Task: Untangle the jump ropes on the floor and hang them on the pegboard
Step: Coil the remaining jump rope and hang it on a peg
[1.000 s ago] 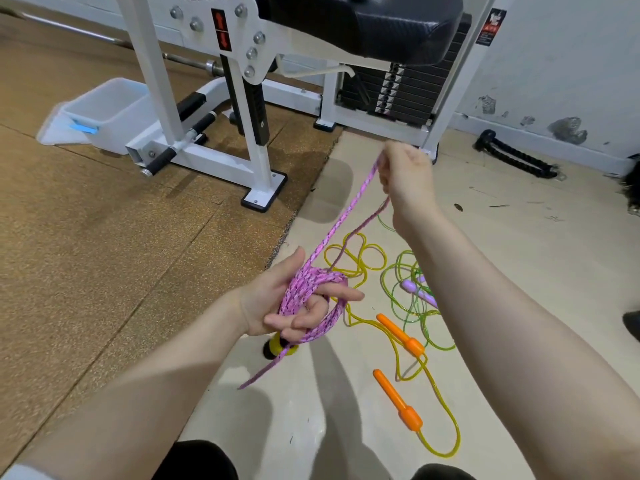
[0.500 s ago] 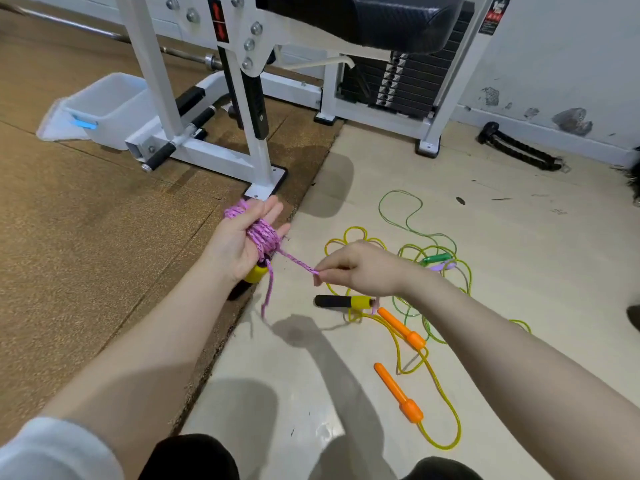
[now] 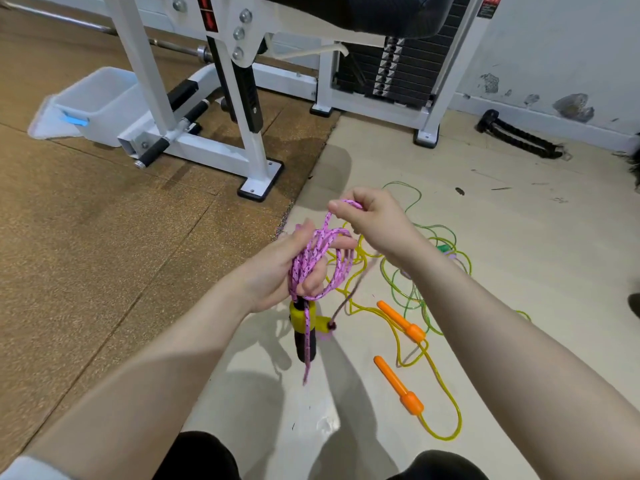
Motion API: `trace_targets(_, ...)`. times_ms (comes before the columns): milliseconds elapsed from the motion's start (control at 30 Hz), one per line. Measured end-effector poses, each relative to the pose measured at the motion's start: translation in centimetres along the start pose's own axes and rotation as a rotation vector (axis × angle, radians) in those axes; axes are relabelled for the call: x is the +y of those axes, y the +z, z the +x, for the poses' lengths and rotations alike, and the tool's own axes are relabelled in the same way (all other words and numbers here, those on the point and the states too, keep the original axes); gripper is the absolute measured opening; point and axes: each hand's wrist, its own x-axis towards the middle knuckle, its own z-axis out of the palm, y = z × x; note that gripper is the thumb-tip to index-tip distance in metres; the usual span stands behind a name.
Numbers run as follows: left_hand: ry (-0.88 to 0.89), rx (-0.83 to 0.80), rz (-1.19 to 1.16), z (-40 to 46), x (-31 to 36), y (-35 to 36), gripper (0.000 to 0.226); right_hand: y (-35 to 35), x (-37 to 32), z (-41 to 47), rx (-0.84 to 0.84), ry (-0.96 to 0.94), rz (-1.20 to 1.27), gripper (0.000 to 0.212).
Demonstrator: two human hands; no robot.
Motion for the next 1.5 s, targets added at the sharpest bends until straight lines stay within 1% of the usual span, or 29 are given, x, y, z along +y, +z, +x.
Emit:
trace_targets(67,0.079,-0.095,-0.099,-0.1,0.2,0.1,0.068,0.9,1.2,-0.1,-0.048,0.084,0.106,0.020)
trace_targets(100,0.114,-0.109,-0.144,-0.2,0.4,0.1,0.070,1.3,1.8,-0.2,-0.092,0.107,0.130,0.017)
trace_targets(133,0.144,-0.085,-0.186,-0.2,0.6,0.2,0.071,1.7,2.0,-0.6,-0.134,0.117,0.122,0.023)
trace_targets(167,0.164,-0.017,-0.235,-0.1,0.8,0.2,0.072,2.1,2.4,-1.0,-0.183,0.120,0.102,0.028)
trace_targets(200,0.178,0.084,-0.287,0.3,0.9,0.1,0.071,2.4,2.2,-1.5,-0.246,0.126,0.051,0.029)
trace_targets(233,0.192,0.198,-0.330,0.6,0.9,-0.2,0.066,2.7,2.2,-1.9,-0.328,0.133,-0.015,0.024)
trace_targets(300,0.237,0.393,-0.393,1.1,0.9,-1.1,0.052,3.0,1.4,-2.9,-0.578,0.172,-0.155,0.004)
trace_targets(333,0.252,0.472,-0.402,1.3,0.8,-1.6,0.049,3.1,0.8,-3.4,-0.697,0.189,-0.212,0.016)
trace_targets(400,0.227,0.573,-0.297,1.5,0.2,-2.6,0.053,2.7,-0.4,-3.7,-0.841,0.181,-0.313,0.031)
trace_targets(467,0.132,0.607,-0.090,1.4,-0.6,-3.1,0.055,2.0,-1.3,-3.6,-0.885,0.140,-0.365,0.030)
trace_targets(500,0.062,0.603,0.018,1.2,-1.0,-3.1,0.051,1.6,-1.6,-3.4,-0.872,0.117,-0.351,0.025)
trace_targets(567,-0.071,0.547,0.192,0.7,-1.3,-2.9,0.031,0.8,-2.2,-3.0,-0.766,0.047,-0.256,0.010)
trace_targets(600,-0.118,0.509,0.252,0.5,-1.4,-2.7,0.026,0.4,-2.2,-2.8,-0.687,0.018,-0.190,0.006)
trace_targets(633,-0.156,0.460,0.294,0.3,-1.4,-2.4,0.035,0.0,-2.3,-2.6,-0.609,-0.002,-0.131,0.007)
trace_targets(700,-0.183,0.298,0.317,0.0,-1.0,-1.2,0.059,-0.5,-2.1,-2.2,-0.467,-0.021,-0.029,0.008)
trace_targets(767,-0.178,0.133,0.276,-0.2,-0.5,0.1,0.078,-0.4,-1.5,-1.7,-0.324,-0.026,0.062,0.011)
trace_targets(867,-0.140,-0.066,0.101,-0.2,0.1,0.8,0.088,0.1,-0.4,-1.3,-0.169,0.000,0.216,0.021)
trace_targets(933,-0.079,-0.218,-0.076,-0.3,0.5,0.7,0.084,0.6,0.1,-1.5,-0.188,0.066,0.334,0.022)
trace_targets(1000,-0.001,-0.294,-0.172,-0.5,0.7,0.3,0.075,1.3,0.8,-1.8,-0.255,0.073,0.332,0.019)
trace_targets(1033,0.033,-0.273,-0.193,-0.6,0.7,0.0,0.073,1.8,1.3,-2.0,-0.283,0.069,0.295,0.019)
trace_targets(1100,0.105,-0.163,-0.266,-0.9,0.8,-0.4,0.067,2.6,2.0,-2.5,-0.341,0.121,0.215,0.023)
trace_targets(1167,0.177,0.026,-0.334,-1.1,1.1,-0.7,0.058,3.2,2.5,-3.1,-0.465,0.166,0.127,0.028)
trace_targets(1233,0.214,0.249,-0.343,-1.1,1.5,-1.3,0.049,3.5,2.9,-3.8,-0.634,0.181,0.025,0.018)
trace_targets(1267,0.226,0.334,-0.339,-1.0,1.5,-1.8,0.045,3.6,3.1,-4.0,-0.708,0.192,-0.032,0.019)
trace_targets(1300,0.230,0.394,-0.326,-1.0,1.4,-2.2,0.043,3.7,3.1,-4.3,-0.766,0.198,-0.083,0.031)
trace_targets(1333,0.218,0.441,-0.297,-0.9,1.2,-2.5,0.043,3.7,3.1,-4.5,-0.813,0.196,-0.115,0.040)
trace_targets(1367,0.194,0.481,-0.239,-0.9,0.9,-2.8,0.044,3.8,2.9,-4.7,-0.844,0.193,-0.117,0.043)
trace_targets(1433,0.133,0.527,-0.043,-0.9,-0.2,-3.3,0.048,3.7,2.3,-4.9,-0.863,0.148,-0.101,0.037)
trace_targets(1500,0.043,0.521,0.150,-0.8,-1.3,-3.2,0.048,3.6,1.6,-4.8,-0.804,0.060,-0.111,0.023)
